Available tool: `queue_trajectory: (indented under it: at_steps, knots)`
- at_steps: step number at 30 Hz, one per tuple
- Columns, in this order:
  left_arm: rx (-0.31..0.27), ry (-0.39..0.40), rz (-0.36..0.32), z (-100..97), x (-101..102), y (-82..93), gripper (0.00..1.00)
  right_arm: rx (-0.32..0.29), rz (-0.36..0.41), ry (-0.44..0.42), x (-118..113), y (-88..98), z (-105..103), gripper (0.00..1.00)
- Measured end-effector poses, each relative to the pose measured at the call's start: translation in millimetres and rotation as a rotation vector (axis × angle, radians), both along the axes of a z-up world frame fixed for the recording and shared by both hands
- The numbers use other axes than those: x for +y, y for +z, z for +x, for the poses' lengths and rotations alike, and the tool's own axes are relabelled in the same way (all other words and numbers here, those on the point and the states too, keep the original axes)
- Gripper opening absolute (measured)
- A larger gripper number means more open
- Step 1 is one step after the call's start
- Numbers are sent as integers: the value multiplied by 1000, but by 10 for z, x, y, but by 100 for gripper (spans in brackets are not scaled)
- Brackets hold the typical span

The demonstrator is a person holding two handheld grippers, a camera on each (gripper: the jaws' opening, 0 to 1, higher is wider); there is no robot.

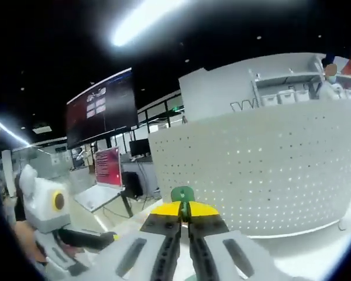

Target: Insert the hook assembly into the mounting plate slot until the hook locks in place.

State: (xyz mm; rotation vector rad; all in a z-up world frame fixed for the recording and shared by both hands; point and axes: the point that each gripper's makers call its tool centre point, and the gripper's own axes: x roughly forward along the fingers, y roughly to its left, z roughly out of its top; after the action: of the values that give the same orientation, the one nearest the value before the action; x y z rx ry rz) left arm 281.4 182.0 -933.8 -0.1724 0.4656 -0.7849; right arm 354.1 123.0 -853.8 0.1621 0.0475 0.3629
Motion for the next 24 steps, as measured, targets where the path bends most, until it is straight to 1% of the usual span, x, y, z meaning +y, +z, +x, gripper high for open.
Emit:
queue_trajectory:
  at_steps: [2, 4, 6, 7, 10, 14, 15, 16, 17, 18, 19, 21, 24]
  knots:
    - [-11, 15, 6, 17, 20, -6, 95, 0, 13, -27, -58, 10, 80, 0]
    - [-15, 23, 21, 9, 50, -33, 97, -4, 9, -49, -105, 25, 155, 0]
    - [-7, 29, 12, -5, 76, -58, 100, -16, 3, -70, -145, 58, 237, 0]
    - [-3, 31, 9, -9, 83, -68, 100, -23, 13, -86, -178, 91, 285, 0]
    - [27, 43, 27, -30, 127, -154, 100, -47, 1, -113, -226, 172, 412, 0]
    - [37, 51, 26, -43, 161, -216, 100, -79, 8, -160, -288, 303, 608, 0]
    - [42, 53, 26, -43, 167, -240, 100, -85, 13, -176, -307, 334, 649, 0]
    - [55, 58, 27, -44, 176, -260, 100, -110, 14, -223, -372, 416, 712, 0]
    - [68, 62, 22, -29, 194, -280, 100, -124, 12, -244, -393, 467, 748, 0]
    - [66, 63, 21, -23, 198, -277, 100, -138, 4, -262, -400, 526, 809, 0]
    - [62, 67, 26, -21, 201, -265, 100, -142, -1, -267, -401, 539, 831, 0]
    - [58, 69, 31, 13, 229, -265, 100, -149, -8, -278, -380, 590, 947, 0]
    - [59, 72, 30, 52, 259, -277, 100, -154, 15, -322, -426, 668, 1107, 0]
